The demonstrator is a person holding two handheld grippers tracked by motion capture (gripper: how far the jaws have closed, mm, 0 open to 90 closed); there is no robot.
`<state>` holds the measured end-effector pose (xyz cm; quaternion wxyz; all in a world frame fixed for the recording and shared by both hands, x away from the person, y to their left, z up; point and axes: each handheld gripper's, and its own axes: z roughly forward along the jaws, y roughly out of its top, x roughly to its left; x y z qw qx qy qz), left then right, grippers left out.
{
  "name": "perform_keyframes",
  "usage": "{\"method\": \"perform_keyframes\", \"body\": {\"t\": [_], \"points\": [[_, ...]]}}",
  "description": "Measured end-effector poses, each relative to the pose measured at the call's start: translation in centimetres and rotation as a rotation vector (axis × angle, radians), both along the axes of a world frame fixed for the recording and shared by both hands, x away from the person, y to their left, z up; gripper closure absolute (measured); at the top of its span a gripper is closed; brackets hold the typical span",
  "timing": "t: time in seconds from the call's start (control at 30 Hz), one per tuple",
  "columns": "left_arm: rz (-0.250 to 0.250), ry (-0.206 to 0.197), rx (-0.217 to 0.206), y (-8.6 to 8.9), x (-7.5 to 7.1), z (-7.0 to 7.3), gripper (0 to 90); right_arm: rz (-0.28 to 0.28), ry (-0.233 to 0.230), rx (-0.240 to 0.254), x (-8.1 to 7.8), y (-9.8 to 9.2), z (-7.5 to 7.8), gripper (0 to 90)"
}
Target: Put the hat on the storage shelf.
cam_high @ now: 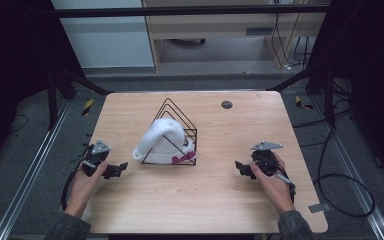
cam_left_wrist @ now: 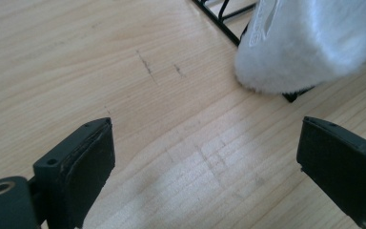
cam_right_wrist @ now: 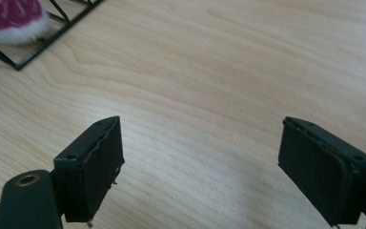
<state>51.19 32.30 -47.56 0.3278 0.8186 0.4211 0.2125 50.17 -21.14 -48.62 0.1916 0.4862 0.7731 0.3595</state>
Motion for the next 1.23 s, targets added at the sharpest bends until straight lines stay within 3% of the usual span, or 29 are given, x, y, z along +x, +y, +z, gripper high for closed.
{"method": "perform_keyframes", "body": {"t": [0.4,0.57,0.77,1.03,1.23], "points": [[0.003,0.044,-0.016,0.2,0.2,-1.7,4.8,-0.067,0.012,0.006,0.0,-0.8,-2.1,13.7],[0.0,0.051,-0.023,0.0,0.2,-2.1,4.6,-0.079,-0.02,-0.009,0.0,-0.5,-2.4,13.3],[-0.008,0.072,-0.019,0.0,0.1,-2.7,4.2,-0.081,-0.026,-0.052,-0.2,0.0,-2.5,12.6],[0.008,0.03,-0.034,0.0,-0.6,-3.1,2.2,-0.108,-0.023,-0.045,-1.2,0.7,-2.5,12.5],[0.004,0.032,-0.032,-0.1,-0.7,-3.2,0.0,-0.135,-0.027,-0.05,-2.4,1.4,-2.6,12.5]]}}
